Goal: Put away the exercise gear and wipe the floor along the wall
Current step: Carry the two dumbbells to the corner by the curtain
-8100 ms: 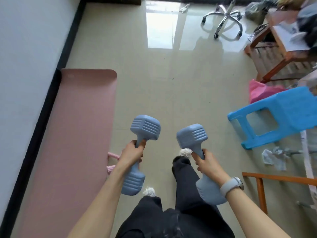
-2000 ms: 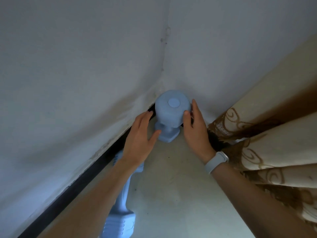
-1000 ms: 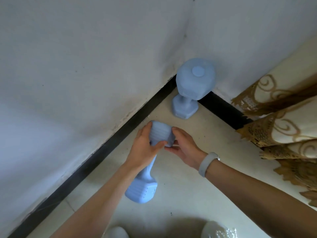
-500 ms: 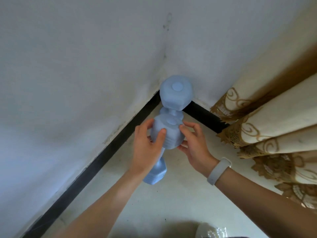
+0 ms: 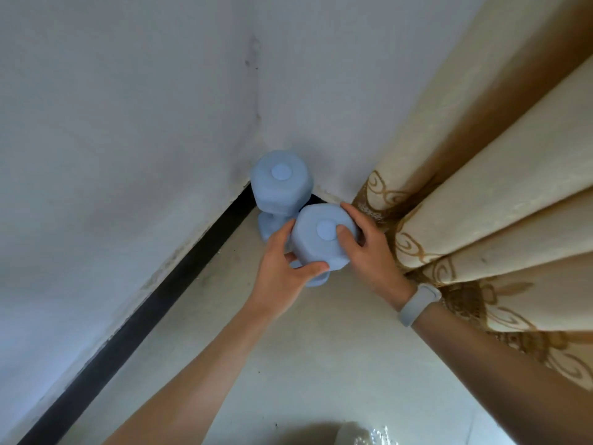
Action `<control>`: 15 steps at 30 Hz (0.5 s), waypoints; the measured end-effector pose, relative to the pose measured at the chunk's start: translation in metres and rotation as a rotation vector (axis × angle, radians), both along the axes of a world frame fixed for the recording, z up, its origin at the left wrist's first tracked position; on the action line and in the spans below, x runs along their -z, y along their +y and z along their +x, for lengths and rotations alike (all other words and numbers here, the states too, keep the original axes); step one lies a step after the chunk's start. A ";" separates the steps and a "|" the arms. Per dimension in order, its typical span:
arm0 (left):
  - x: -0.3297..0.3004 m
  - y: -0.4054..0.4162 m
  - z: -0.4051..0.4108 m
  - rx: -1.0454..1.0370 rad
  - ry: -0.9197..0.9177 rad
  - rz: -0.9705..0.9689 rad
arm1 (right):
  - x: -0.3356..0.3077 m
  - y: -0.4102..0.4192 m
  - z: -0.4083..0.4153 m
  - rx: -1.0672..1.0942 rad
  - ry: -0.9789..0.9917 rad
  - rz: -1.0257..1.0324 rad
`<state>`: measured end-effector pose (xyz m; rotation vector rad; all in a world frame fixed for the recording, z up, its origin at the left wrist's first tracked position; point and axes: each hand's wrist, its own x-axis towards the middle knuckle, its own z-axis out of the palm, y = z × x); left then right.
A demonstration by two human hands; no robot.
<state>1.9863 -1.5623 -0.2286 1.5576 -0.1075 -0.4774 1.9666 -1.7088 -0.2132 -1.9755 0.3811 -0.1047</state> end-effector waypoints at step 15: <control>0.009 -0.015 0.018 0.004 -0.378 0.464 | 0.007 -0.010 0.015 0.011 -0.082 -0.407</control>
